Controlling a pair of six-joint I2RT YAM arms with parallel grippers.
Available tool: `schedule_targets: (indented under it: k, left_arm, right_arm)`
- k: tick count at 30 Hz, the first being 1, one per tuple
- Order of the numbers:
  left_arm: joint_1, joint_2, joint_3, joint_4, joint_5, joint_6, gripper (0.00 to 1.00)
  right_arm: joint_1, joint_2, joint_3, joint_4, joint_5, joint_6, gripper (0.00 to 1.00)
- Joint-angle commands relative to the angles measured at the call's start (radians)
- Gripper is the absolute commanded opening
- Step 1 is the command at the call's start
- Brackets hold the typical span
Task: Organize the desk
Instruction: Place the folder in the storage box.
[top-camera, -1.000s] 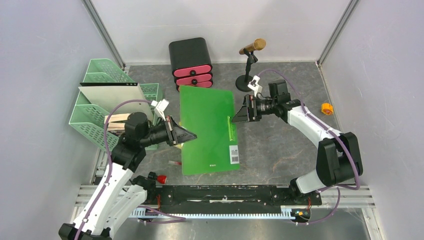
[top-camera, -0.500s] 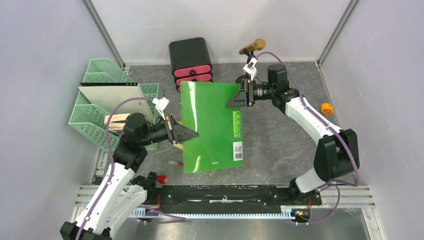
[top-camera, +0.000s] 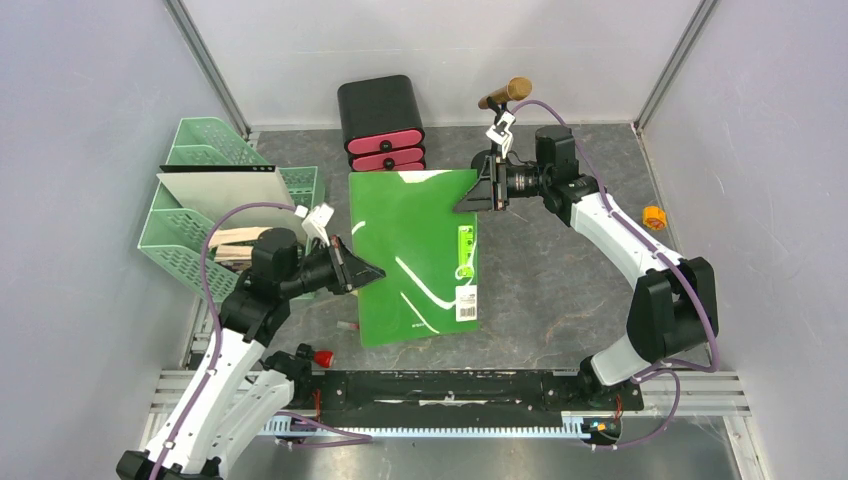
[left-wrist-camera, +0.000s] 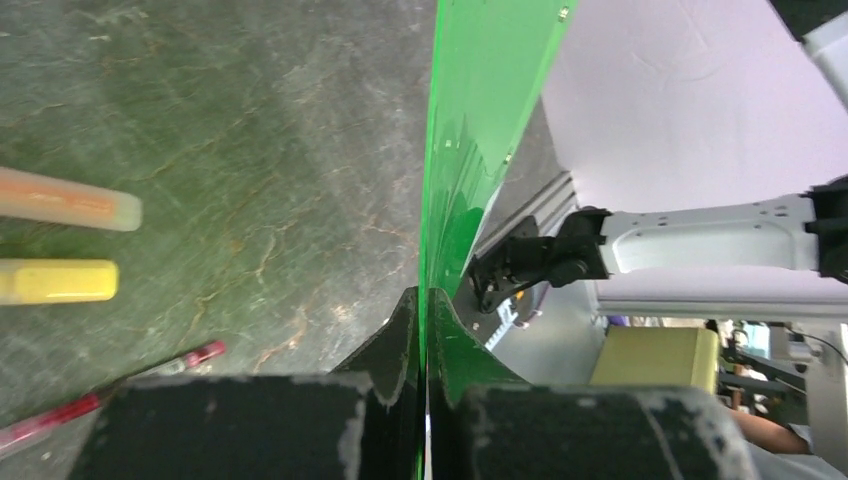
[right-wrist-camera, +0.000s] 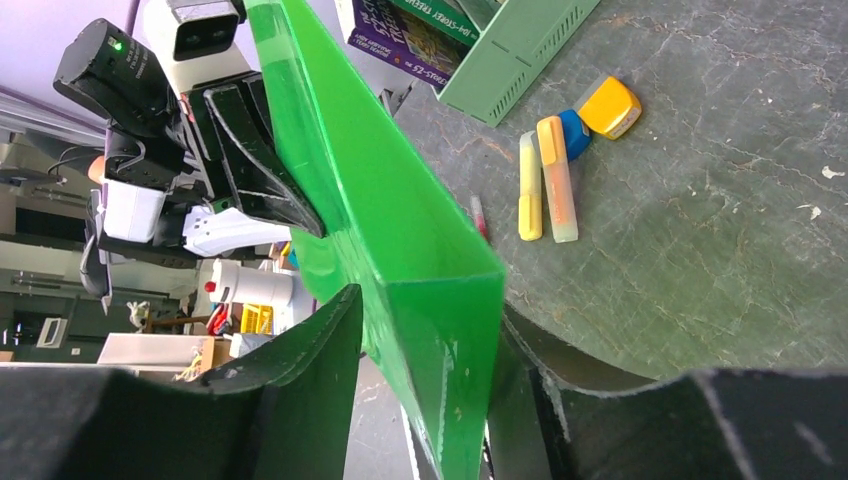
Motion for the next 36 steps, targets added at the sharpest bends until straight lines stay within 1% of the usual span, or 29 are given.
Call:
schedule_targets:
  k: [1, 3, 6, 8, 9, 10, 13, 14, 15, 16, 20, 23, 27, 31, 36]
  left_arm:
    - [0.000, -0.005, 0.049, -0.107, -0.110, 0.090, 0.02]
    - [0.001, -0.004, 0.056, -0.146, -0.161, 0.093, 0.02]
    - [0.001, -0.014, 0.050, -0.148, -0.190, 0.090, 0.02]
    - [0.000, -0.021, 0.043, -0.137, -0.194, 0.080, 0.02]
    - [0.001, -0.022, 0.043, -0.135, -0.194, 0.075, 0.02]
    - [0.001, -0.023, 0.044, -0.132, -0.196, 0.068, 0.07]
    - [0.000, -0.022, 0.047, -0.130, -0.222, 0.049, 0.72]
    - [0.001, -0.022, 0.048, -0.132, -0.230, 0.039, 0.86]
    - [0.000, -0.022, 0.051, -0.132, -0.233, 0.031, 0.97]
    - [0.001, -0.023, 0.051, -0.127, -0.232, 0.027, 0.99]
    - [0.000, -0.026, 0.069, -0.125, -0.228, 0.020, 1.00]
    - [0.000, -0.024, 0.117, -0.158, -0.248, 0.030, 1.00]
    - [0.000, -0.023, 0.242, -0.262, -0.322, 0.096, 1.00]
    - [0.000, -0.022, 0.381, -0.355, -0.383, 0.171, 1.00]
    - [0.000, -0.015, 0.491, -0.481, -0.492, 0.236, 1.00]
  right_arm:
    - [0.006, -0.038, 0.050, 0.043, -0.039, -0.008, 0.48]
    - [0.008, -0.037, 0.048, 0.043, -0.041, -0.007, 0.38]
    - [0.013, -0.037, 0.045, 0.047, -0.041, -0.008, 0.15]
    - [0.021, -0.034, 0.048, 0.049, -0.044, -0.008, 0.02]
    - [0.022, -0.033, 0.048, 0.050, -0.044, -0.004, 0.00]
    - [0.025, -0.034, 0.048, 0.050, -0.045, -0.006, 0.00]
    - [0.027, -0.035, 0.039, 0.049, -0.039, -0.012, 0.00]
    - [0.027, -0.033, 0.035, 0.049, -0.039, -0.012, 0.00]
    - [0.026, -0.032, 0.032, 0.049, -0.038, -0.013, 0.00]
    - [0.028, -0.033, 0.030, 0.049, -0.038, -0.013, 0.00]
    - [0.027, -0.033, 0.024, 0.039, -0.027, -0.025, 0.00]
    - [0.027, -0.030, 0.024, 0.035, -0.025, -0.030, 0.00]
    - [0.027, -0.022, 0.031, 0.026, -0.020, -0.036, 0.00]
    - [0.027, -0.009, 0.055, -0.036, -0.002, -0.085, 0.00]
    - [0.030, 0.011, 0.075, -0.074, 0.015, -0.118, 0.00]
